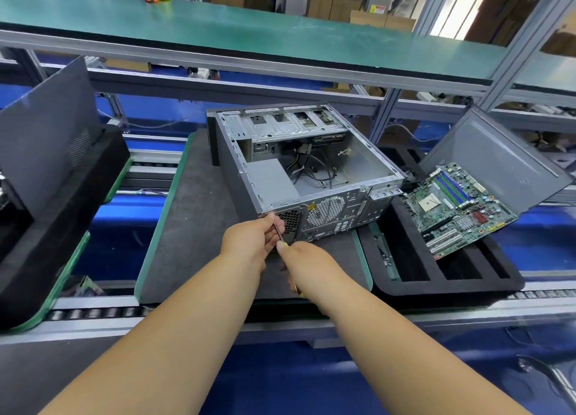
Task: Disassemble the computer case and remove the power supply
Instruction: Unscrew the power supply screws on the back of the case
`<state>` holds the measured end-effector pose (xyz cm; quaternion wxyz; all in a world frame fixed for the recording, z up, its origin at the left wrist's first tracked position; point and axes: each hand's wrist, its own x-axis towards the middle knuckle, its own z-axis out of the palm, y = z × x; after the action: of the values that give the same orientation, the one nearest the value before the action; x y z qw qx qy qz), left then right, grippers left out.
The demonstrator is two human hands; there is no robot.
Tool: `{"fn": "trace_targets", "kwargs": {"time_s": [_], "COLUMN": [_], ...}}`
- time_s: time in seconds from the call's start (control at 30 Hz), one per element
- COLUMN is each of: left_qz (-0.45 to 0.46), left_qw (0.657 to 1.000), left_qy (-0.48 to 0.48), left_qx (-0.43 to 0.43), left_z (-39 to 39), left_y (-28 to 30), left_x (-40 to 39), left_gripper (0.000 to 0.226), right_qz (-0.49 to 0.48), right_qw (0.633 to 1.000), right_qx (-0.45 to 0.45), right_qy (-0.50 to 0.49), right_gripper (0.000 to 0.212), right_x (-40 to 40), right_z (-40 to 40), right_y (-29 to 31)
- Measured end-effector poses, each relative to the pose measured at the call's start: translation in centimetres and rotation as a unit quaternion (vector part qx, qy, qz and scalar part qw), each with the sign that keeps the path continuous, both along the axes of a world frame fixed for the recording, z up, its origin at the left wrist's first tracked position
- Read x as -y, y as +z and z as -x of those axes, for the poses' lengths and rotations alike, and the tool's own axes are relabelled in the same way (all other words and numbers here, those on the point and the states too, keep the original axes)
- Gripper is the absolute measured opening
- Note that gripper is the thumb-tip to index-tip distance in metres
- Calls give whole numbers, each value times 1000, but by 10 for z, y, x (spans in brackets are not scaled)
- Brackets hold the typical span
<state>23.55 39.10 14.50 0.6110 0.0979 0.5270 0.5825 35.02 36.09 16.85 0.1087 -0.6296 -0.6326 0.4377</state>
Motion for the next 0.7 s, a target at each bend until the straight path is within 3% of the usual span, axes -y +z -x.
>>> {"fn": "trace_targets", "kwargs": {"time_s": [0.03, 0.1, 0.17, 0.4, 0.7], "left_qz": [1, 7, 13, 28, 21], "left_qw": [1000, 1000, 1000, 998, 998], "left_qy": [3, 5, 5, 4, 27], "left_qx": [0, -5, -12, -49, -57], "left_z": [0, -2, -3, -6, -4], "left_y": [-1, -1, -2, -4, -1], "left_x": [0, -1, -1, -1, 0], "left_gripper": [16, 16, 16, 15, 14], "right_qz": [86, 207, 280, 259, 217], "right_qw": [987, 915, 862, 861, 914], "right_qx": [-130, -335, -415, -435, -344], "right_qy": [-41, -83, -75, -39, -8], "right_gripper": [45, 45, 44, 27, 25], "right_x": [0, 0, 0, -3, -9], "right_z": [-3, -11, -19, -24, -26], "right_y": [0, -4, -7, -9, -14]}}
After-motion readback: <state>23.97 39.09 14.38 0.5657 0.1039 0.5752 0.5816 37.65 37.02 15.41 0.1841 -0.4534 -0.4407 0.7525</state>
